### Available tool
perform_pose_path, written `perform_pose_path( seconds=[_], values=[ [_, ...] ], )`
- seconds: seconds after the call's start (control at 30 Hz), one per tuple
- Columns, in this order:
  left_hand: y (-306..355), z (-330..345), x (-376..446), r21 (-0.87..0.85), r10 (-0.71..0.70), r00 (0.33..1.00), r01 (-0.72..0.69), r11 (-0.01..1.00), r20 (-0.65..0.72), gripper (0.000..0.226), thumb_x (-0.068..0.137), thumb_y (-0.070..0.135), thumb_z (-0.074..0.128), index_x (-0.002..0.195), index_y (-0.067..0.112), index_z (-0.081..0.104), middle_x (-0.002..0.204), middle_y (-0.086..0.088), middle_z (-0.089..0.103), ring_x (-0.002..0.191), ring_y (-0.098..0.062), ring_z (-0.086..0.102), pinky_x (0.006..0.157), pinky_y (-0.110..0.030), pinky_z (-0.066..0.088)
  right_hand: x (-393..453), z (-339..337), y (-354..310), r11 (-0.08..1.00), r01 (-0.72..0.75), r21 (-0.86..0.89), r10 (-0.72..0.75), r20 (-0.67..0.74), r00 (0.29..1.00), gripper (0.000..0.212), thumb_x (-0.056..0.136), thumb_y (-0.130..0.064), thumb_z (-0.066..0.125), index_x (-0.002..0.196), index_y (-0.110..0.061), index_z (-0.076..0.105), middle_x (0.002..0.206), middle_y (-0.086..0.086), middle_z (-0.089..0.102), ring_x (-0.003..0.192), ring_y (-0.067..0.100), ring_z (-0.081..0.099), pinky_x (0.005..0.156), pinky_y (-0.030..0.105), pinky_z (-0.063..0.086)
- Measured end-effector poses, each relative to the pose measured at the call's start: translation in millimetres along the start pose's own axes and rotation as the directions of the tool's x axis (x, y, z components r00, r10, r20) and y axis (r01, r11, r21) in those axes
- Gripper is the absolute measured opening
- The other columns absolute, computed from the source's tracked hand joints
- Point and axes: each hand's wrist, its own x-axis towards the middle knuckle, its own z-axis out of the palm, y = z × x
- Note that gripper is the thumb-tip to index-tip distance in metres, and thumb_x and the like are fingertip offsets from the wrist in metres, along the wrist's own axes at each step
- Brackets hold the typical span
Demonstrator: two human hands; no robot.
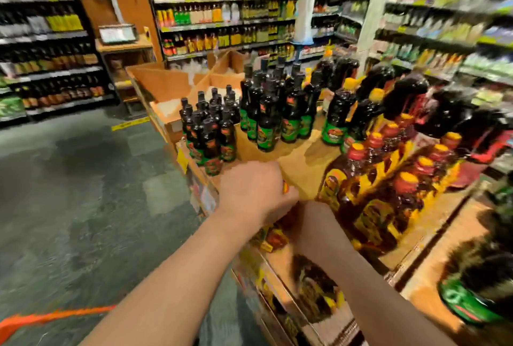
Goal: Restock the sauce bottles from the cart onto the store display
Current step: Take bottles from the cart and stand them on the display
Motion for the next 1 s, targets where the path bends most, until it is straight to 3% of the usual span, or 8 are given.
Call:
perform_pose_path(
  seconds=[0.13,0.23,0.37,0.53,0.67,0.77,0.9,1.0],
  values=[
    [40.8,24.5,36.6,-0.035,0.143,0.986,-0.141,0.989,0.085,0.040,0.088,0.058,0.044,0.085,0.018,0.039,0.099,-0.006,0.062,0.091,-0.032,0.060,0.063,-0.032,0.037,-0.6,-11.8,46.2,0.996,-0.082,0.027,0.081,0.023,0.996,0.023,0.091,-0.019,0.050,0.109,-0.011,0.061,0.106,0.008,0.066,0.103,0.029,0.061,0.082,0.035,0.048],
    [60.0,45.9,52.9,-0.034,0.203,0.977,-0.201,0.979,0.070,0.040,0.091,0.055,0.045,0.082,0.016,0.039,0.080,-0.003,0.054,0.079,-0.029,0.056,0.059,-0.029,0.035,2.2,-9.3,72.2,0.986,-0.146,0.084,0.146,-0.001,0.989,0.020,0.093,-0.016,0.050,0.105,-0.006,0.061,0.099,0.009,0.067,0.094,0.028,0.063,0.079,0.036,0.049],
    [75.8,76.6,65.6,-0.093,0.266,0.954,-0.255,0.962,0.139,0.044,0.090,0.051,0.047,0.067,0.016,0.035,0.060,0.002,0.042,0.052,-0.018,0.041,0.043,-0.027,0.029,4.0,21.2,101.3,0.944,-0.246,0.221,0.250,0.009,0.968,0.019,0.092,-0.024,0.051,0.106,-0.011,0.056,0.084,-0.002,0.057,0.076,0.018,0.058,0.060,0.019,0.039],
    [82.8,106.0,85.5,-0.118,0.344,0.901,-0.324,0.939,0.264,0.044,0.091,0.054,0.049,0.068,0.018,0.041,0.065,0.002,0.049,0.057,-0.017,0.049,0.049,-0.030,0.038,18.0,58.8,122.2,0.931,-0.309,0.197,0.292,0.109,0.950,0.035,0.092,-0.029,0.043,0.115,-0.005,0.055,0.097,0.006,0.055,0.077,0.019,0.052,0.057,0.014,0.033],
    [84.0,126.0,97.1,-0.145,0.381,0.869,-0.353,0.924,0.315,0.048,0.089,0.060,0.050,0.068,0.019,0.036,0.064,0.002,0.045,0.056,-0.019,0.046,0.047,-0.029,0.032,26.4,78.2,130.0,0.825,-0.510,0.243,0.465,0.223,0.857,0.070,0.074,-0.056,0.055,0.128,-0.013,0.044,0.095,-0.003,0.058,0.078,0.014,0.055,0.055,0.018,0.038],
    [86.4,138.1,107.3,-0.149,0.400,0.836,-0.372,0.916,0.376,0.051,0.090,0.061,0.047,0.066,0.017,0.038,0.062,0.000,0.045,0.051,-0.017,0.041,0.042,-0.028,0.030,34.1,78.0,129.6,0.740,-0.631,0.233,0.583,0.246,0.775,0.085,0.081,-0.050,0.062,0.145,-0.016,0.017,0.099,-0.001,0.055,0.076,0.014,0.052,0.056,0.023,0.041],
    [88.1,150.9,116.8,-0.183,0.440,0.806,-0.400,0.898,0.396,0.050,0.092,0.057,0.047,0.064,0.017,0.037,0.063,0.000,0.045,0.056,-0.018,0.045,0.047,-0.030,0.036,38.5,87.0,124.8,0.693,-0.691,0.204,0.673,0.162,0.722,0.085,0.088,-0.046,0.056,0.149,-0.009,0.011,0.109,0.005,0.059,0.089,0.021,0.059,0.073,0.031,0.052],
    [86.4,163.2,118.9,-0.196,0.443,0.788,-0.398,0.896,0.426,0.045,0.093,0.049,0.050,0.064,0.017,0.039,0.065,0.001,0.046,0.063,-0.019,0.050,0.055,-0.032,0.043,39.0,83.8,120.8,0.688,-0.713,0.131,0.704,0.117,0.701,0.071,0.091,-0.044,0.055,0.141,-0.005,0.024,0.118,0.009,0.058,0.103,0.025,0.058,0.080,0.030,0.045]
  ],
)
